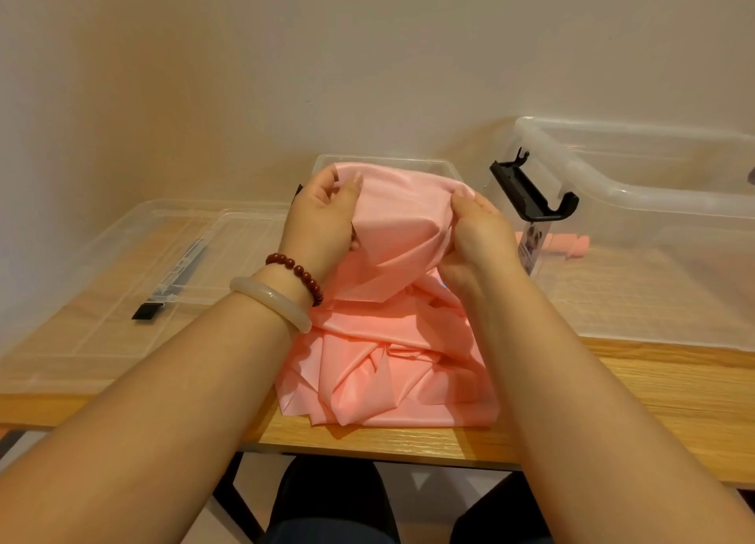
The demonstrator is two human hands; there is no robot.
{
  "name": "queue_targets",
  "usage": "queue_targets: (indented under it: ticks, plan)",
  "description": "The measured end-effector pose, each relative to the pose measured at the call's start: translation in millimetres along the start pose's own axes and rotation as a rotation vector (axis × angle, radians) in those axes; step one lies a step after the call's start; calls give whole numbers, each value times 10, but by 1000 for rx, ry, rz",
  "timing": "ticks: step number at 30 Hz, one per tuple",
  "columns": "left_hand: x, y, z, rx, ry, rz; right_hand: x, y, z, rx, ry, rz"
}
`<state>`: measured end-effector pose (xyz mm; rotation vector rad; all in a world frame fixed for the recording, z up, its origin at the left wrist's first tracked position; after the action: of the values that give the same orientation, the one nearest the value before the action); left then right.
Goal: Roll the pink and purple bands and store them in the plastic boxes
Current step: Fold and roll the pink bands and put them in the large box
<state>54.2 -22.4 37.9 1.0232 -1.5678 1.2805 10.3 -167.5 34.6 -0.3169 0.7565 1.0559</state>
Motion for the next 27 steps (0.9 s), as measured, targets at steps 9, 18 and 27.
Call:
queue_targets:
  ticks: [9, 18, 27]
  plan:
    - [-23, -3, -78, -157, 63, 59, -45, -96, 76, 46, -114, 30]
    - [-16, 10, -103, -135, -71, 46, -75, -34, 85, -88, 377, 9]
    - [-15, -155, -196, -1, -243, 96, -156, -156, 120, 17, 704, -411]
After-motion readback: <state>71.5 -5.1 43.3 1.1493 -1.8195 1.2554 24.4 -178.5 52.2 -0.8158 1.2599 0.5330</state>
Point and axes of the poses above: each hand's wrist, its own y-axis away from the middle knuckle, its own z-axis out of the palm, x = y × z, the point moved 2 cm from there along -y, towards the middle knuckle, and after that the axes turned 12 degrees about -y, right-handed, at the moved point
